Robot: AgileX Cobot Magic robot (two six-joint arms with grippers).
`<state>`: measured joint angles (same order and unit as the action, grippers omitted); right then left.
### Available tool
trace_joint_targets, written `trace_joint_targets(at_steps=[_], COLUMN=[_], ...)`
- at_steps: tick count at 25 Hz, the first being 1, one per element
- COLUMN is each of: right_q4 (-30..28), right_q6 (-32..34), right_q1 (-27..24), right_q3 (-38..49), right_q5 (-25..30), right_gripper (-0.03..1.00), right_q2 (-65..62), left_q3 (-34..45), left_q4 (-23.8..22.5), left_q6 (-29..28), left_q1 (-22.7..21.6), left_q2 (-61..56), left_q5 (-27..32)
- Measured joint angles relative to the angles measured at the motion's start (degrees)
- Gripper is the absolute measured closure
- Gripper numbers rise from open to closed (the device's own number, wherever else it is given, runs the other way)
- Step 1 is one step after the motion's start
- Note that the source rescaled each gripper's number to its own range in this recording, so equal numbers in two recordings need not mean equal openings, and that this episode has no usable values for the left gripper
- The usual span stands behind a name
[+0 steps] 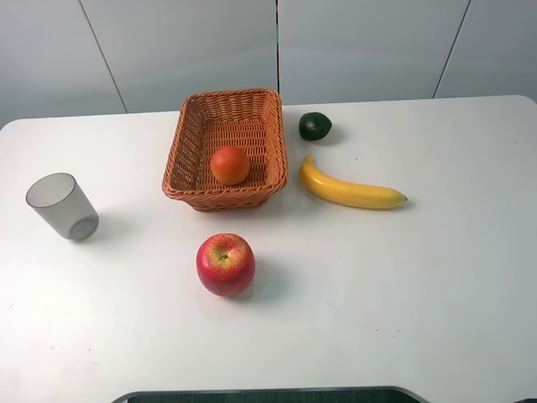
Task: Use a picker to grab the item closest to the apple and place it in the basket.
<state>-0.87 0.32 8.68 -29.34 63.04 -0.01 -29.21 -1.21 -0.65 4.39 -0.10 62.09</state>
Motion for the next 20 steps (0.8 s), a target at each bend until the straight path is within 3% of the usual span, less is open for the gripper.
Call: trace_joint_targets(at_steps=[20], right_q4=[0.15], right_q6=[0.23], right_q1=[-0.80], right_q3=[0.00], right_q5=[0.00], right_gripper=[-0.03], right_q2=[0.00], left_q3=[0.00], left_q4=[0.00], left_q6=[0.00], left_q1=[0.00], left_q2=[0.00], left_q5=[0.00])
